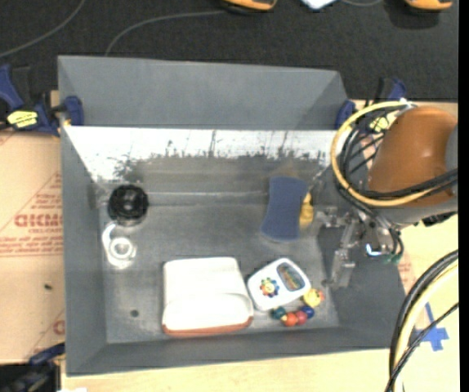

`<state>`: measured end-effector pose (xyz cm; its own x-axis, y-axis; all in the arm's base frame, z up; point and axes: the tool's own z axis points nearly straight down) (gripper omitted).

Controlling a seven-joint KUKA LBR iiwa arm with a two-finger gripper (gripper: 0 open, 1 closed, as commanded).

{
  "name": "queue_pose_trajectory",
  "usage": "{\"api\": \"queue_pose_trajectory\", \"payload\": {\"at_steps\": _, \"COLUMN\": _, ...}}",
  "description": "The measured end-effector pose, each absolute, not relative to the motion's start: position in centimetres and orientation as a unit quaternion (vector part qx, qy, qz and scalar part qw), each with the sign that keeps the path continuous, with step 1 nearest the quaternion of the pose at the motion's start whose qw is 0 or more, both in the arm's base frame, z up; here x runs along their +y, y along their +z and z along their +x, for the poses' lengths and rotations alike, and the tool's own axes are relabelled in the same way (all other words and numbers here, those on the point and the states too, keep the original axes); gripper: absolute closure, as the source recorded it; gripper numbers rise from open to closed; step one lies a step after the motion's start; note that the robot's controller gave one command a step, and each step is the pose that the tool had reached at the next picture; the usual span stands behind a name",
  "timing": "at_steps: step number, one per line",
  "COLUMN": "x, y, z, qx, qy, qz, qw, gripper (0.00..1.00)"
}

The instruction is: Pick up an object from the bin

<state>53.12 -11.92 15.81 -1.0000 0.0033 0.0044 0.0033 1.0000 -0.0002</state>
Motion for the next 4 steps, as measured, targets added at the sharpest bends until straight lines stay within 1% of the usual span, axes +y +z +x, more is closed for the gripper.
{"api": "queue_pose_trajectory", "payload": {"at_steps": 1, "x": -6.0, "y": 14.8, "z": 57.1, "qx": -0.996, "qy": 0.0, "qz": 0.092, "qw": -0.001, "gripper": 0.0}}
{"api": "queue_pose_trajectory", "payload": {"at_steps": 2, "x": -1.0, "y": 9.4, "z": 56.3, "qx": -0.99, "qy": -0.001, "qz": 0.144, "qw": 0.0, "gripper": 0.0}}
{"api": "queue_pose_trajectory", "payload": {"at_steps": 3, "x": 4.5, "y": 7.4, "z": 58.2, "qx": -0.994, "qy": -0.001, "qz": 0.112, "qw": -0.001, "gripper": 0.0}}
{"api": "queue_pose_trajectory", "payload": {"at_steps": 4, "x": 4.3, "y": 7.6, "z": 58.1, "qx": -0.994, "qy": -0.001, "qz": 0.112, "qw": 0.003, "gripper": 1.0}}
